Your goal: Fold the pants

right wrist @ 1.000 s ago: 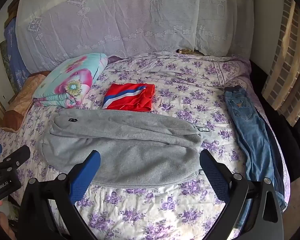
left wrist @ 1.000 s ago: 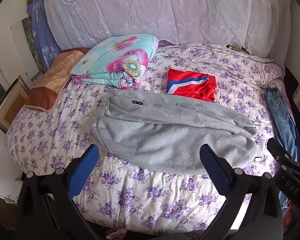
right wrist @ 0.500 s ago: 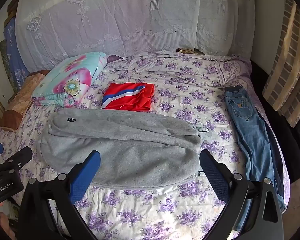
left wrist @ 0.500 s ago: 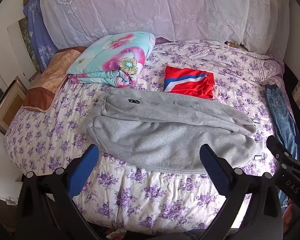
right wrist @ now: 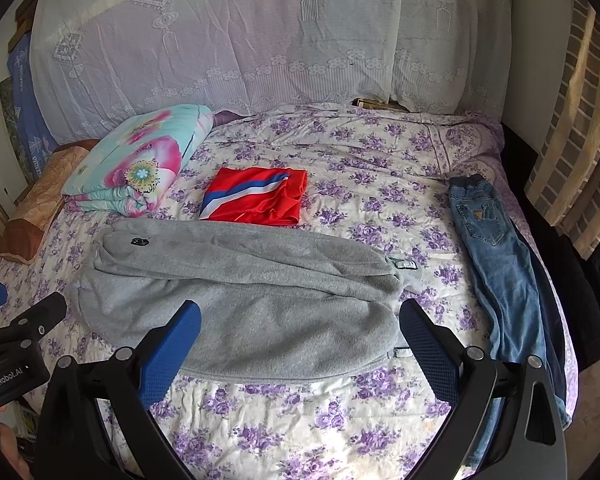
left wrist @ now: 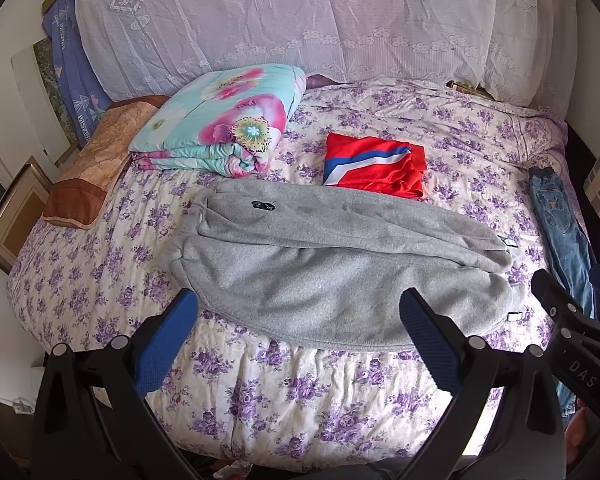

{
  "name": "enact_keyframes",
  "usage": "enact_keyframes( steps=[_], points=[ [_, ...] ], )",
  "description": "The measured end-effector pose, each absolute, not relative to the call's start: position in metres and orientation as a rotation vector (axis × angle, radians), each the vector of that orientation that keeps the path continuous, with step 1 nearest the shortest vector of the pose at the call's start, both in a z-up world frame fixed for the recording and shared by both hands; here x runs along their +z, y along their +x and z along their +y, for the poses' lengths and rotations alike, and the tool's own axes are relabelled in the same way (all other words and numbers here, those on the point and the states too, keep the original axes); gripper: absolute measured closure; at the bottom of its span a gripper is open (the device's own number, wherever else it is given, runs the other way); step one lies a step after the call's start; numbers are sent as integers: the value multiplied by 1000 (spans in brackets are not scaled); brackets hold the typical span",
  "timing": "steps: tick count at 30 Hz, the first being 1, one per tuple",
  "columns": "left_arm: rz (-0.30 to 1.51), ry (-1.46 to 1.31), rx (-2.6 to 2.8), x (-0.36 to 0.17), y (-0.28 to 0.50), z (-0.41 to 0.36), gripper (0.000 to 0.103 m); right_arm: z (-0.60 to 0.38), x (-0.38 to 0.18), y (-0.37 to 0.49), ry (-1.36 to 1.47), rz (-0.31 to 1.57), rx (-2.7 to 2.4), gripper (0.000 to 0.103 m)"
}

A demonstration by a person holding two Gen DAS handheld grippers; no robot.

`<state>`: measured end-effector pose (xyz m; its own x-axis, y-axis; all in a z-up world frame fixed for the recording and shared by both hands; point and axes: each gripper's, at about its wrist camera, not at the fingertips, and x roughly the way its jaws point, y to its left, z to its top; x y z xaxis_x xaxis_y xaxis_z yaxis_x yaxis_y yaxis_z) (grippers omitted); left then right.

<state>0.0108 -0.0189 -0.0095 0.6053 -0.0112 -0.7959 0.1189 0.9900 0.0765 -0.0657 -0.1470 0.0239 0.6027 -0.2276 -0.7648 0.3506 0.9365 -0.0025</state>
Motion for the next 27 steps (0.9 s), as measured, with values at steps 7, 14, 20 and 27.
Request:
enact_keyframes(
  steps=[7,14,20,27],
  points=[
    [921,125,-75,-10,11,-19,5,-147,24,-66,153,865,-336,3],
    [922,127,-76,-11,12,-20,5,-148,24,-66,152,864,-335,3],
    [921,128,-75,-11,13,-20,5,-147,24,-66,152,866,-337,3],
    [921,128,-75,-12,13,-21,5,-147,24,-66,151,866,-336,3]
  ],
)
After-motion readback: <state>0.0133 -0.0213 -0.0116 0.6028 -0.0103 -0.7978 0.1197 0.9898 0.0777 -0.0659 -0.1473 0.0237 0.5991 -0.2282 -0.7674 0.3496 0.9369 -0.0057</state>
